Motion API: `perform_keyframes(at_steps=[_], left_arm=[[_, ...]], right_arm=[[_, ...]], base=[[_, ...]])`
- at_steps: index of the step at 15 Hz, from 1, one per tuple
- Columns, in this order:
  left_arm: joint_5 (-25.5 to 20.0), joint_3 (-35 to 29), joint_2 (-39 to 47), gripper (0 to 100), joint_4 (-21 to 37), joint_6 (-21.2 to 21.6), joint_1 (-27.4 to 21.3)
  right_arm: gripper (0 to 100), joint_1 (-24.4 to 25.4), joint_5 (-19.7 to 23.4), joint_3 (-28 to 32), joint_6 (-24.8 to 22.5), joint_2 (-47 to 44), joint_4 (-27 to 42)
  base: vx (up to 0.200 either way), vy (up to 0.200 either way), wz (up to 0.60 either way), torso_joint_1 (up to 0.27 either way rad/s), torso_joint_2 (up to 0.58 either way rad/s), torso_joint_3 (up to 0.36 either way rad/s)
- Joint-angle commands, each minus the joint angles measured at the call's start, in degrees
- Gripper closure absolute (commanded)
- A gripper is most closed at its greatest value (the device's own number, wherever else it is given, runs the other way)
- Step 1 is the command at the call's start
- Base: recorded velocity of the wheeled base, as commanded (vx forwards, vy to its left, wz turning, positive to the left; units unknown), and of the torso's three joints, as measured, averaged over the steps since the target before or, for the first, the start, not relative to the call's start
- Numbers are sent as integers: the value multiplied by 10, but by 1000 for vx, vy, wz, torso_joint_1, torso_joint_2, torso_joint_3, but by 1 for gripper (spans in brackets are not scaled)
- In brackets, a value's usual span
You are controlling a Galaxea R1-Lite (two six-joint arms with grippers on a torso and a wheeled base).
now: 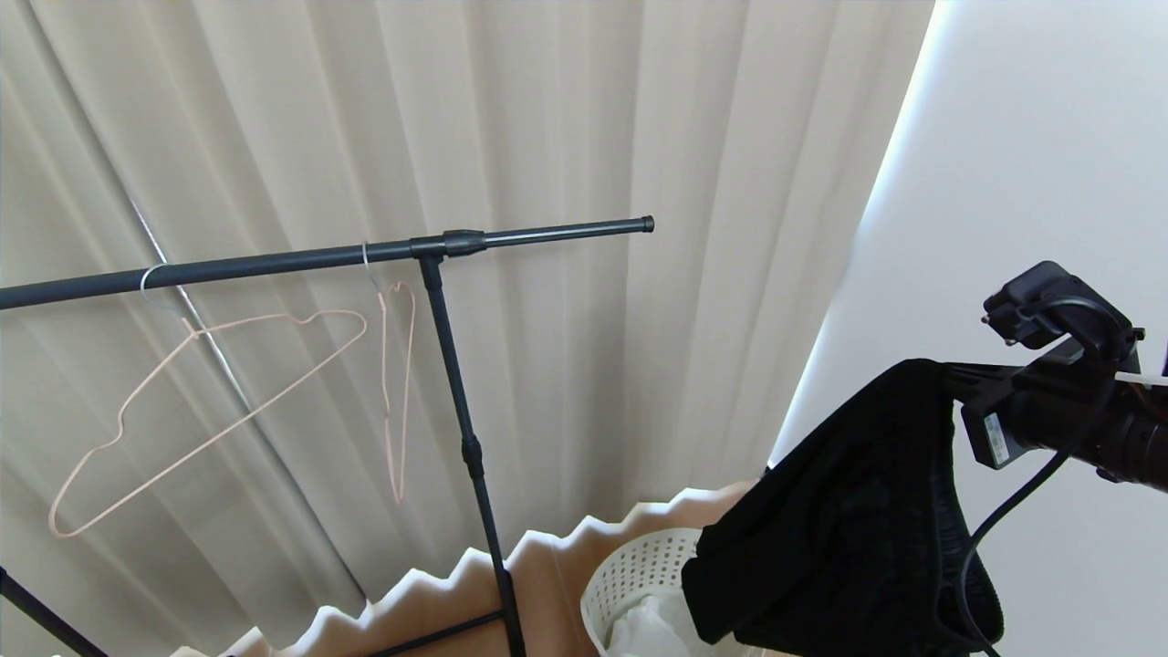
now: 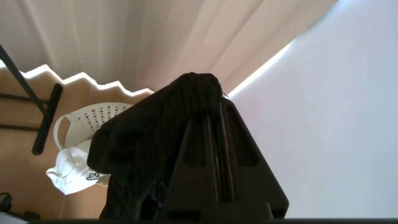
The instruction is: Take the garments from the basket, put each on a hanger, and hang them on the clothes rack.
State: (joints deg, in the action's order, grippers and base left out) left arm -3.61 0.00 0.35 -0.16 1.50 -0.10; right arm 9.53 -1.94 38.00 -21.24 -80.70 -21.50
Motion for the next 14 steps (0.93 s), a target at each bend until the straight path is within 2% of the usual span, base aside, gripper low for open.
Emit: perform_keyframes(at_steps=[1, 2, 6, 9, 10, 14], left_arm=[[0, 0, 1, 0, 0, 0, 0], [0, 0, 1, 0, 0, 0, 0], [1, 0, 1, 0, 0, -3, 0], [0, 0, 1, 0, 0, -3, 0], [1, 0, 1, 0, 0, -3, 0], [0, 0, 1, 0, 0, -2, 0]], right_arm=[[100, 0, 0, -5, 0, -9, -13], [100, 0, 0, -5, 0, -9, -14], [100, 0, 0, -7, 0, -9, -14], [100, 0, 0, -10, 0, -9, -14], [100, 1, 0, -11, 0, -9, -14], [100, 1, 0, -15, 0, -8, -15]], base=[[0, 0, 0, 0, 0, 0], [0, 0, 0, 0, 0, 0], [0, 0, 600, 4, 4, -1], [0, 0, 0, 0, 0, 0], [0, 200, 0, 2, 2, -2], [-200, 200, 0, -1, -2, 0]])
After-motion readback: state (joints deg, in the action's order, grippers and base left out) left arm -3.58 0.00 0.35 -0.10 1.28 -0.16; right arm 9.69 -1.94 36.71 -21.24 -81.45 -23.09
